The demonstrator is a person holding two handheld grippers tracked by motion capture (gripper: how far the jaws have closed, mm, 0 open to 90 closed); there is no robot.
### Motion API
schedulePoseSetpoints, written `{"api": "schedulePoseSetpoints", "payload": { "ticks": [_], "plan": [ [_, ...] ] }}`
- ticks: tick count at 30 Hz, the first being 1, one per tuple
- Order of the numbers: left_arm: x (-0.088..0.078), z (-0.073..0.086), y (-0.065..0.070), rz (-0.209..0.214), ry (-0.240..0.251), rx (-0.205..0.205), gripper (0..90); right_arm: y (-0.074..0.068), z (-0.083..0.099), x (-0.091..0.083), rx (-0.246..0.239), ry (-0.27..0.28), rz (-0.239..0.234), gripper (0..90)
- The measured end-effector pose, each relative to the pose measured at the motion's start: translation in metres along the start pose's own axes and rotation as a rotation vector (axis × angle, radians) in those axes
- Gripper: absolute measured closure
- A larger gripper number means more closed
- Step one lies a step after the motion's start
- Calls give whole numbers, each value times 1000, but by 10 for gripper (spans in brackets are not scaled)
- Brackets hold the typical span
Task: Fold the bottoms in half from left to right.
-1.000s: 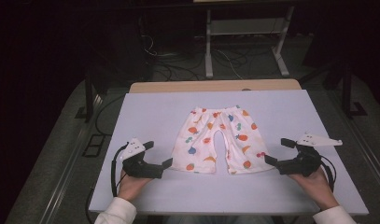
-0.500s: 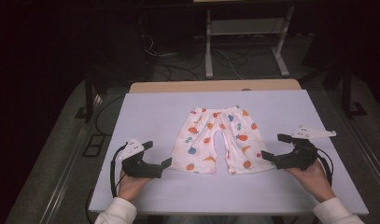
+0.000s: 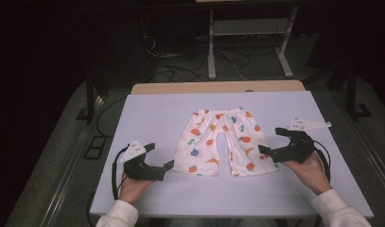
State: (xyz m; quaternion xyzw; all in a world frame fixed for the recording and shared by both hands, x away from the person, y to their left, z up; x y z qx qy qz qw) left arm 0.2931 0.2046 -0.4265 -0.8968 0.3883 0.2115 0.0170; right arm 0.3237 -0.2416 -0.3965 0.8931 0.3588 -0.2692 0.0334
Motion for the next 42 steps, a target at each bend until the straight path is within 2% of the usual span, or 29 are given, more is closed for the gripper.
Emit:
{"api": "schedulePoseSetpoints", "payload": {
  "ticks": [20, 29, 42],
  "plan": [
    [0, 0, -1, -1, 0, -1, 0, 1, -24, 19, -42, -60, -17, 0],
    [1, 0, 1, 5, 0, 0, 0, -3, -31, 35, -61, -93, -35, 0],
    [0, 0, -1, 3, 0, 0, 0, -7, -45, 50, -62, -90, -55, 0]
  ]
}}
Point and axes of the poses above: each handheld gripper's, and its own axes: x roughly forward along the jaws, z roughly out of its underside, y roughly to its right, the point moved 2 cm from there along x, roughly forward along the jaws, and after that the axes turned 1 degree about z, right-handed, at the moved point
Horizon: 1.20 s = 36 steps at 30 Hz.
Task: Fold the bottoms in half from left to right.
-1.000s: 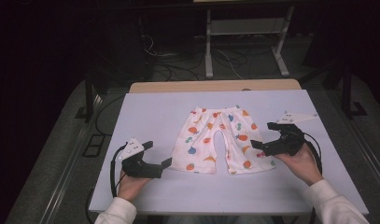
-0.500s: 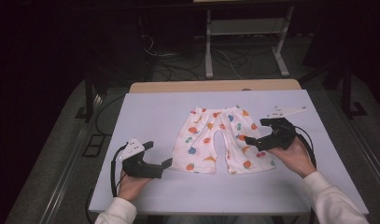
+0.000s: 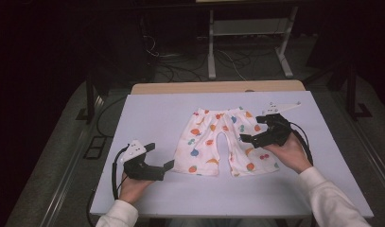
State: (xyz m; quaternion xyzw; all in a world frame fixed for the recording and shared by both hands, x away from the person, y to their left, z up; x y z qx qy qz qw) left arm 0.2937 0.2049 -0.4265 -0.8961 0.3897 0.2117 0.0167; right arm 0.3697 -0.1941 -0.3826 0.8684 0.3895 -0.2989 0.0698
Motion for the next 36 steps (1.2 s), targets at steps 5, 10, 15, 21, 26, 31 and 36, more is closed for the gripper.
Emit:
{"api": "schedulePoseSetpoints", "payload": {
  "ticks": [5, 10, 15, 21, 26, 31, 36],
  "plan": [
    [0, 0, 0, 0, 0, -1, 0, -1, -7, 5, -10, 2, -4, 0],
    [1, 0, 0, 2, -2, -2, 0, -3, -13, 12, -6, 6, -11, 0],
    [1, 0, 0, 1, -2, -2, 0, -6, -17, 19, -12, 1, -14, 0],
    [1, 0, 0, 4, -2, -3, 0, -8, -24, 26, -18, 4, -21, 0],
    [2, -1, 1, 10, -4, 0, 0, -7, -28, 31, -8, 17, -24, 0],
    [2, -1, 1, 12, -1, -4, 0, -6, -32, 36, 1, 19, -26, 0],
    [2, -1, 1, 12, -2, -5, 0, -5, -36, 42, 3, 20, -26, 0]
  ]
}}
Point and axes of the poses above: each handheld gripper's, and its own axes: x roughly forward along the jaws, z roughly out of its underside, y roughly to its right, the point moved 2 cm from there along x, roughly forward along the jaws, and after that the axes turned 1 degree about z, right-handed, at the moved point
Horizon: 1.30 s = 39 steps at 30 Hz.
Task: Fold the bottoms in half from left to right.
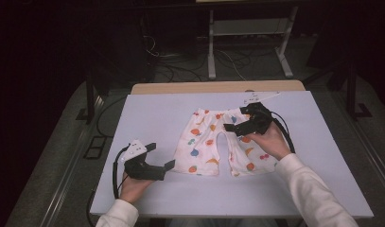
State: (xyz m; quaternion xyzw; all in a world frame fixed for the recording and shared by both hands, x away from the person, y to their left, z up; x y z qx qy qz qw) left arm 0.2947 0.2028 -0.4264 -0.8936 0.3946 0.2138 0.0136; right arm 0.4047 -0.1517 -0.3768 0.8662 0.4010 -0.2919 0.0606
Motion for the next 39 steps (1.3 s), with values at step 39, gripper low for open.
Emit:
{"api": "schedulePoseSetpoints", "payload": {
  "ticks": [39],
  "plan": [
    [0, 0, -1, 0, 5, -7, 0, 8, -36, 56, 23, -5, 6, 0]
  ]
}}
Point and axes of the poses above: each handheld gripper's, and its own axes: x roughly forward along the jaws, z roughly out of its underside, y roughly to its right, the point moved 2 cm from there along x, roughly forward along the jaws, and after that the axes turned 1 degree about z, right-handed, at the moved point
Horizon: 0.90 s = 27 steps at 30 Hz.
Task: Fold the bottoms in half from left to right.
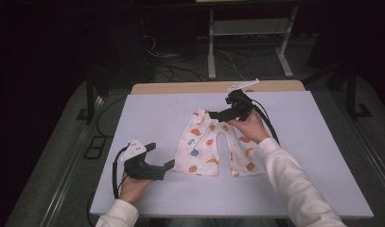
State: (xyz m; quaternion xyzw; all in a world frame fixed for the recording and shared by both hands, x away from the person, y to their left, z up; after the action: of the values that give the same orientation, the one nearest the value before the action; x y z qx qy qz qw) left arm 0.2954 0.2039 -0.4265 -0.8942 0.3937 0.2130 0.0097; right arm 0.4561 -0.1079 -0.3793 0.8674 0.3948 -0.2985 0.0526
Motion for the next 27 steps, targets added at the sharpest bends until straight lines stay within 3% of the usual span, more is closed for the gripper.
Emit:
{"api": "schedulePoseSetpoints", "payload": {
  "ticks": [16, 27],
  "plan": [
    [0, 0, 0, 0, 2, -5, 0, 0, -12, 33, 19, -7, -1, 0],
    [-1, 0, -1, 2, 4, -10, 0, 2, -10, 62, 63, -13, 9, 0]
  ]
}}
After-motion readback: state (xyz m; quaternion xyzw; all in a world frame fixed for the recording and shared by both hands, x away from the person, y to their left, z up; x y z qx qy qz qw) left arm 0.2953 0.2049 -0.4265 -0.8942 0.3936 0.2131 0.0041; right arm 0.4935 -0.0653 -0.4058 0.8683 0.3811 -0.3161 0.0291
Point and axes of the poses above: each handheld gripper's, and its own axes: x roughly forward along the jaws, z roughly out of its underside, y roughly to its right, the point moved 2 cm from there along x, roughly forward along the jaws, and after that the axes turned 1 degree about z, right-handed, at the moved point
